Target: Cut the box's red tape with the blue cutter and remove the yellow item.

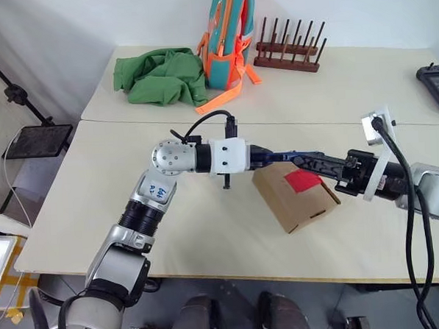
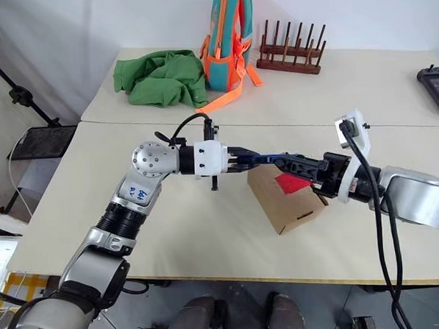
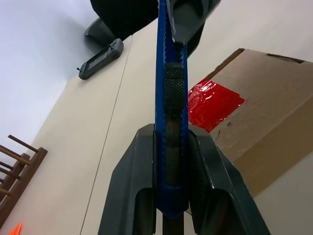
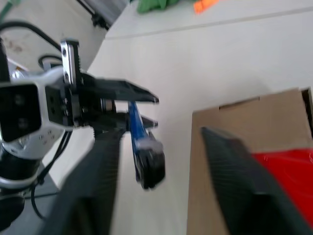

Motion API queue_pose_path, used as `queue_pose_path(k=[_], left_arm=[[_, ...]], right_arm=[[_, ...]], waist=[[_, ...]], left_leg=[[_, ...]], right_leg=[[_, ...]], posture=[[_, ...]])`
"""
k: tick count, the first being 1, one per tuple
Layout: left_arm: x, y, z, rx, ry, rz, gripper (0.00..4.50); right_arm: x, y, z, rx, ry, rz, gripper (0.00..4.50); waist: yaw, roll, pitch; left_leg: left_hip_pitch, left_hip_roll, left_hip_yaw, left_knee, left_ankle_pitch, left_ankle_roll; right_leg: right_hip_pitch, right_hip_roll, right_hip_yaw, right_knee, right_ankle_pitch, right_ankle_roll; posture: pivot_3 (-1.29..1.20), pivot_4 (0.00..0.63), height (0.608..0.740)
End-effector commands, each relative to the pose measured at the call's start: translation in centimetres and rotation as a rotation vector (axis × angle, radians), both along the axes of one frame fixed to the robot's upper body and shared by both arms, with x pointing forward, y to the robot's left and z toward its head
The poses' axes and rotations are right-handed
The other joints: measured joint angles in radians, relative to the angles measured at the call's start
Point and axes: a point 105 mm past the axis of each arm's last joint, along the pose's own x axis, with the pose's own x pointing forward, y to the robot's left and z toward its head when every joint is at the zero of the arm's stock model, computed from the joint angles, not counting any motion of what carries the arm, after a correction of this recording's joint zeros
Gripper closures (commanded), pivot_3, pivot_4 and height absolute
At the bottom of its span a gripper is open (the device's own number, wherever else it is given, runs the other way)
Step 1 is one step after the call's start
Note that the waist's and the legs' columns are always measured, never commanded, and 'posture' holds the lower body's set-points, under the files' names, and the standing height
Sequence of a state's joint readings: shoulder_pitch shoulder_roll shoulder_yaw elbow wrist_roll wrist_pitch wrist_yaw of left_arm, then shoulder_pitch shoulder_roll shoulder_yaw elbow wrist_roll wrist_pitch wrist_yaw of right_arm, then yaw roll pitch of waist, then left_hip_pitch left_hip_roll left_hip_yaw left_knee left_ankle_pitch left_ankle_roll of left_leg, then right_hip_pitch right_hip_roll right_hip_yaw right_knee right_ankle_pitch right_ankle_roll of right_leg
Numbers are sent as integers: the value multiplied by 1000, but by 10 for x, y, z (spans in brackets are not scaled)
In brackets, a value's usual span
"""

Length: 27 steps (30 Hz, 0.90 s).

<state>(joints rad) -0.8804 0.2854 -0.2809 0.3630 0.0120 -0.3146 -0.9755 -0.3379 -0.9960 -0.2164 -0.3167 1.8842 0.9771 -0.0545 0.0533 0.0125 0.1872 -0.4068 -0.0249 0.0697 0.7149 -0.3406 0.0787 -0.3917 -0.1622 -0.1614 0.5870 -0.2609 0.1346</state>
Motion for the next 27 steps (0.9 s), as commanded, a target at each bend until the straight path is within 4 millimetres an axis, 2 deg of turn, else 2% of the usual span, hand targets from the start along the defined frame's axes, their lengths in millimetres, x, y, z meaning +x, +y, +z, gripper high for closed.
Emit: queue_pose_path(k=[1, 10, 27], left_arm=[[-4, -2, 9, -13, -53, -21, 4039], [-6, -1, 7, 3, -66, -43, 4039], [-7, 0, 6, 5, -79, -46, 4039]], right_arm=[[-3, -1, 9, -9, -22, 20, 2898], [-8, -1, 11, -22, 11, 102, 2898], [-3, -2, 11, -29, 30, 143, 2898]], waist=[[0, 0, 0], [0, 0, 0], [-2, 0, 0]], left_leg=[[0, 0, 0, 0, 0, 0], [0, 0, 0, 0, 0, 0], [0, 0, 0, 0, 0, 0]], right_leg=[[0, 0, 0, 0, 0, 0], [0, -1, 0, 0, 0, 0], [0, -2, 1, -1, 0, 0]], posture=[[0, 150, 740], [0, 150, 740], [0, 150, 740]])
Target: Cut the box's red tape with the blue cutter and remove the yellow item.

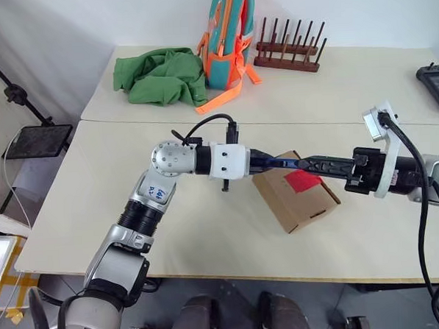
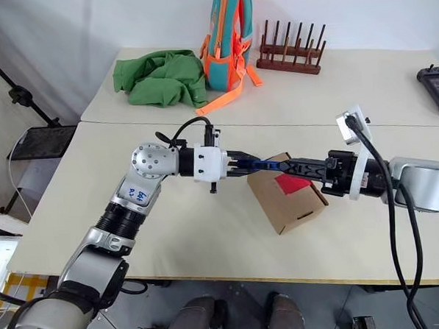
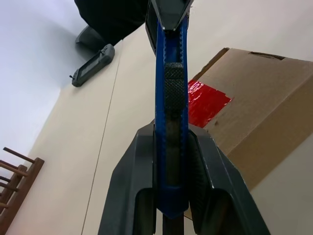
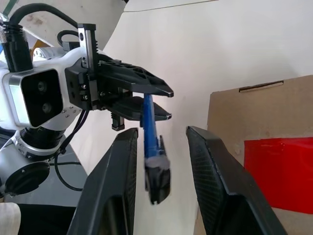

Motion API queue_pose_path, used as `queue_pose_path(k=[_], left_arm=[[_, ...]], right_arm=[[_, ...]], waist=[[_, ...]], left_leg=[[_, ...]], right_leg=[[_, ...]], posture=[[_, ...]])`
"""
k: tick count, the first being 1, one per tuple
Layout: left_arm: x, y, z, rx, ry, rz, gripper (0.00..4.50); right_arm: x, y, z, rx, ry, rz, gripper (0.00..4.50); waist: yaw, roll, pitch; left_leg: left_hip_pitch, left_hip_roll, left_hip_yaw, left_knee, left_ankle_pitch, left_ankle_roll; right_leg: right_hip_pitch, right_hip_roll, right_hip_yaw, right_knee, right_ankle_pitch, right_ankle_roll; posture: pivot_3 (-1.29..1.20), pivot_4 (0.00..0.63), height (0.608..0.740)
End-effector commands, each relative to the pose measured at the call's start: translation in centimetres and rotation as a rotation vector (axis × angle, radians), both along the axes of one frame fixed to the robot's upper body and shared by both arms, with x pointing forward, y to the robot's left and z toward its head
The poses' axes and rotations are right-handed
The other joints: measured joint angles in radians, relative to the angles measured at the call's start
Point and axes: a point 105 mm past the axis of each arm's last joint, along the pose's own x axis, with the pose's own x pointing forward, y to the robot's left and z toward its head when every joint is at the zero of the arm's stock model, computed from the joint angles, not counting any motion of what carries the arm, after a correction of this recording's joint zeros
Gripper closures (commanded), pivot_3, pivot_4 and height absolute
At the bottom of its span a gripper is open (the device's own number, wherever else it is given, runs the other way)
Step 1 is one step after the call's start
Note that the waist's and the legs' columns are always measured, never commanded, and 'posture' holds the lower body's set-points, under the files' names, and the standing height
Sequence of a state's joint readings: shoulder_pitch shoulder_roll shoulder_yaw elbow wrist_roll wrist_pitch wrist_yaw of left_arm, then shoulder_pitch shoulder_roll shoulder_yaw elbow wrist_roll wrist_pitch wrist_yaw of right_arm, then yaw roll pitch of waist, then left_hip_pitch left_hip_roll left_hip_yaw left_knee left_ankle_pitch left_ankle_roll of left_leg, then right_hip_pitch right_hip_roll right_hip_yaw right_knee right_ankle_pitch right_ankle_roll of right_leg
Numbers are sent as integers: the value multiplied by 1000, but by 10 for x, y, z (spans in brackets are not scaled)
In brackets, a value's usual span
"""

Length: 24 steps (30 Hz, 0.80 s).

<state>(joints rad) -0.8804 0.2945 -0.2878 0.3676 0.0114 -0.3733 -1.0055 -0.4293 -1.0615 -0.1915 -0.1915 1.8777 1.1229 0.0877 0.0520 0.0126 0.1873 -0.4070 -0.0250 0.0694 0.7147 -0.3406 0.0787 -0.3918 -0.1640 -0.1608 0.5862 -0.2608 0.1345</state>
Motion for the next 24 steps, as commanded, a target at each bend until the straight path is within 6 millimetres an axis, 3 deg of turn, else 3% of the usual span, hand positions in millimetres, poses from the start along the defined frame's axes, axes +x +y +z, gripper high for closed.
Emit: queue_pose_path(k=[1, 3, 6, 17, 19, 22, 24], left_arm=[[-2, -1, 8, -22, -39, -2, 4039], [-2, -2, 8, -24, -39, -1, 4039], [-3, -3, 8, -26, -40, -6, 4039], [-5, -2, 10, -47, 8, -18, 4039], [-11, -2, 18, -94, 75, -45, 3311], [-14, 2, 49, -259, 207, -67, 2496], [-14, 8, 63, -316, 256, -70, 2445]], right_arm=[[-2, 4, 7, 1, -22, 32, 3176], [-1, 4, 6, 0, -22, 33, 3452], [1, 5, 7, 4, -26, 33, 4369], [3, 7, 7, 17, -37, 46, 4355], [0, 8, 10, 24, -49, 66, 4355], [-4, 4, 13, 11, -67, 62, 4355], [-5, 0, 15, 0, -76, 51, 4355]], waist=[[-1, 0, 0], [-1, 0, 0], [0, 0, 0], [0, 0, 0], [-1, 0, 0], [1, 0, 1], [0, 0, 1]], left_leg=[[0, 0, 0, 0, 0, 0], [0, 0, 0, 0, 0, 0], [0, 0, 0, 0, 0, 0], [0, 0, 0, 0, 0, 0], [0, 0, 0, 0, 0, 0], [-1, 0, -1, 0, 0, 0], [-2, 0, -2, 0, 0, 0]], right_leg=[[0, 0, 0, 0, 0, 0], [0, 0, 0, 0, 0, 0], [0, 0, 0, 0, 0, 0], [0, 0, 0, 0, 0, 0], [0, 0, 0, 0, 0, 0], [0, 0, 1, 0, 0, 0], [0, 0, 2, -1, 0, 0]], posture=[[0, 150, 740], [0, 150, 740], [0, 150, 740], [0, 150, 740], [0, 150, 740], [0, 150, 740], [0, 150, 740]])
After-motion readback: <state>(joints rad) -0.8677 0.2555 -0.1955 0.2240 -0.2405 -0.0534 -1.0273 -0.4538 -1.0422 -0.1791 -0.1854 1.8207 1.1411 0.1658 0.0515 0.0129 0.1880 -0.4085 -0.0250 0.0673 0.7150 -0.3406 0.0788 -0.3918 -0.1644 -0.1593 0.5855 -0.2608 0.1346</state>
